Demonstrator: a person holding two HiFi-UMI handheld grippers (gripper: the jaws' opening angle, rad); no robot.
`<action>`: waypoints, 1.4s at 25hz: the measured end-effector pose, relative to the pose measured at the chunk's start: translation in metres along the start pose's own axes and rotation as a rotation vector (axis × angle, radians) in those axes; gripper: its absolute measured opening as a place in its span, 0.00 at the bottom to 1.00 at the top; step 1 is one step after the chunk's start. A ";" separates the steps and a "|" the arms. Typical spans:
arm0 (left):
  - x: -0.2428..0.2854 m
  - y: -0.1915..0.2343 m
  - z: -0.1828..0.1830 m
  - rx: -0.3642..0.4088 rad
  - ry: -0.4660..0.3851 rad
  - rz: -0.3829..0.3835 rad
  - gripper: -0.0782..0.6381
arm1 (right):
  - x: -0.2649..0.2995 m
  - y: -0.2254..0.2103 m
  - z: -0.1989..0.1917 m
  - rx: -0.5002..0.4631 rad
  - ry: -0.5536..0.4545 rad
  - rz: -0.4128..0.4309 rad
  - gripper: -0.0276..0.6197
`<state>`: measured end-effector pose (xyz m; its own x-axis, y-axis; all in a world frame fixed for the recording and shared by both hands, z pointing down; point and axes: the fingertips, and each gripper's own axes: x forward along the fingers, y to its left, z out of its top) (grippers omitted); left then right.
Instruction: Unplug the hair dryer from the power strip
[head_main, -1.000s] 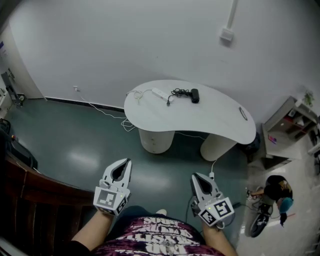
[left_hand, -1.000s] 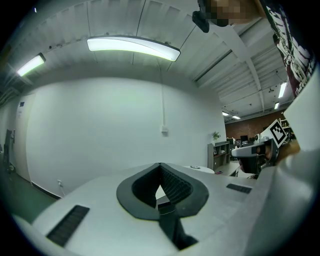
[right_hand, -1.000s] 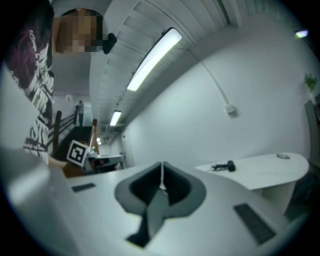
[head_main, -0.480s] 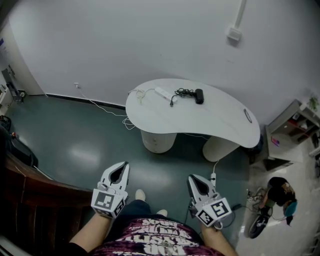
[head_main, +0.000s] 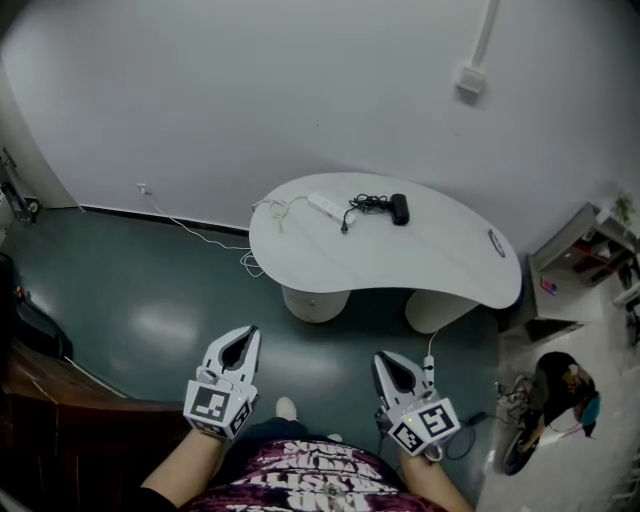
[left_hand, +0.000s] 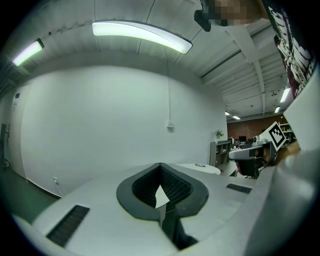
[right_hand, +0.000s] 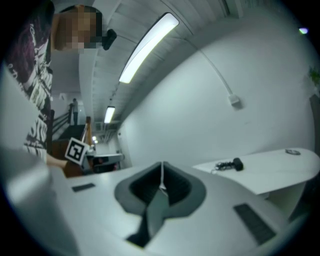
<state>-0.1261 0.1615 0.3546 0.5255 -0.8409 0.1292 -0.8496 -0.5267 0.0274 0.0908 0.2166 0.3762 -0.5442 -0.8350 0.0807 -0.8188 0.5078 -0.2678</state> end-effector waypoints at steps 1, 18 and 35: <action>0.004 0.007 0.000 -0.006 -0.002 -0.004 0.13 | 0.007 0.000 0.001 -0.003 0.001 -0.005 0.10; 0.037 0.063 -0.010 -0.069 -0.028 -0.136 0.13 | 0.070 0.026 0.004 -0.051 0.034 -0.100 0.10; 0.077 0.064 -0.032 -0.050 0.039 -0.167 0.13 | 0.095 -0.001 -0.010 -0.079 0.102 -0.113 0.10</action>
<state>-0.1411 0.0672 0.3982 0.6585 -0.7361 0.1567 -0.7520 -0.6514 0.1008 0.0379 0.1392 0.3934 -0.4601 -0.8642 0.2038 -0.8856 0.4301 -0.1753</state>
